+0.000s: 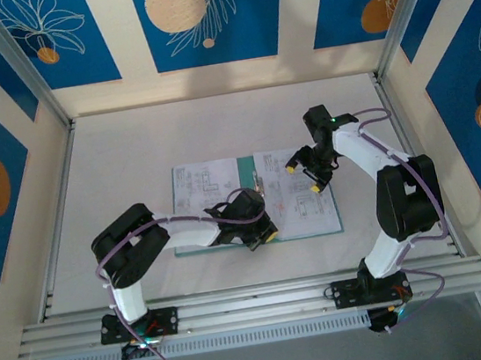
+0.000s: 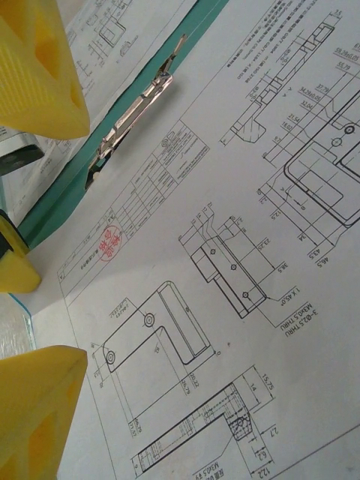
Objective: Put the files into the folder
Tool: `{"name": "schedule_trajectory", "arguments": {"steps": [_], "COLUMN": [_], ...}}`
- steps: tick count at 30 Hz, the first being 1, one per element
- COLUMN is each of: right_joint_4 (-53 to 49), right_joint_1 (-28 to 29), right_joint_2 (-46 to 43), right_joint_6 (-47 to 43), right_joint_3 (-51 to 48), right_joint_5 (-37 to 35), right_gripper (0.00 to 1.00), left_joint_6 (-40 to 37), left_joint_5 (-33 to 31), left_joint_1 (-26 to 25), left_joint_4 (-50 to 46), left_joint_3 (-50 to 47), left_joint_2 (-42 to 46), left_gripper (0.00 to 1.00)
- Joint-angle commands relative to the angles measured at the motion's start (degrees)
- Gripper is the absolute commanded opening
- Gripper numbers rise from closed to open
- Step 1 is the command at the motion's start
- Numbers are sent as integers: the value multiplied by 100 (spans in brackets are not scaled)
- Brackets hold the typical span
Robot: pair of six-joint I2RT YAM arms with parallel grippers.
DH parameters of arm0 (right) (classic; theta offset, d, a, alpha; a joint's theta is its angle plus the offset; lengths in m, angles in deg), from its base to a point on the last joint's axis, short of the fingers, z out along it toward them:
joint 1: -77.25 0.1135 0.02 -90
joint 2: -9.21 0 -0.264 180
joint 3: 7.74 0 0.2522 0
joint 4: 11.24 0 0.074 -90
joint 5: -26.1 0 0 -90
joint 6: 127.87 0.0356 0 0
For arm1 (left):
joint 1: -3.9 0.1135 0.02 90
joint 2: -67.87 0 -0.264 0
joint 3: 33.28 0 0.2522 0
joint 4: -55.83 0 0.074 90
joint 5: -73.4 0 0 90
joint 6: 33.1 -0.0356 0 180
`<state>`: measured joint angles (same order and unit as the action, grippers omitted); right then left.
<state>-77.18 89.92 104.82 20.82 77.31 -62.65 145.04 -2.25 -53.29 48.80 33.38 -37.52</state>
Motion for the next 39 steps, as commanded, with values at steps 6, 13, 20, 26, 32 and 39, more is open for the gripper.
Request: {"name": "schedule_trajectory", "arguments": {"steps": [6,13,20,26,32,39], "right_joint_4": [-121,-86,50,137,214,229], "right_joint_1": [-20,8,176,360,548,743], "right_joint_2": [-254,-256,-109,90,452,1119], "right_joint_6": [-73,-89,-138,-141,-139,-265], "right_joint_3": [-138,-121,71,335,682,1334], "right_joint_5": [41,54,136,199,269,384], "right_gripper": [74,73,72,71,70,42], "left_joint_6": [-8,-111,-306,-393,-611,-1231], "left_joint_5": [-186,-180,-242,-413,-686,-899], "left_joint_1": [-82,-99,-108,-98,-56,320], "left_joint_4": [-278,-441,-844,-991,-1496,-2880], "left_joint_3": [-17,33,89,-8,-8,18], "left_joint_2": [280,387,601,874,1235,1639], "left_gripper": [23,38,55,62,62,36]}}
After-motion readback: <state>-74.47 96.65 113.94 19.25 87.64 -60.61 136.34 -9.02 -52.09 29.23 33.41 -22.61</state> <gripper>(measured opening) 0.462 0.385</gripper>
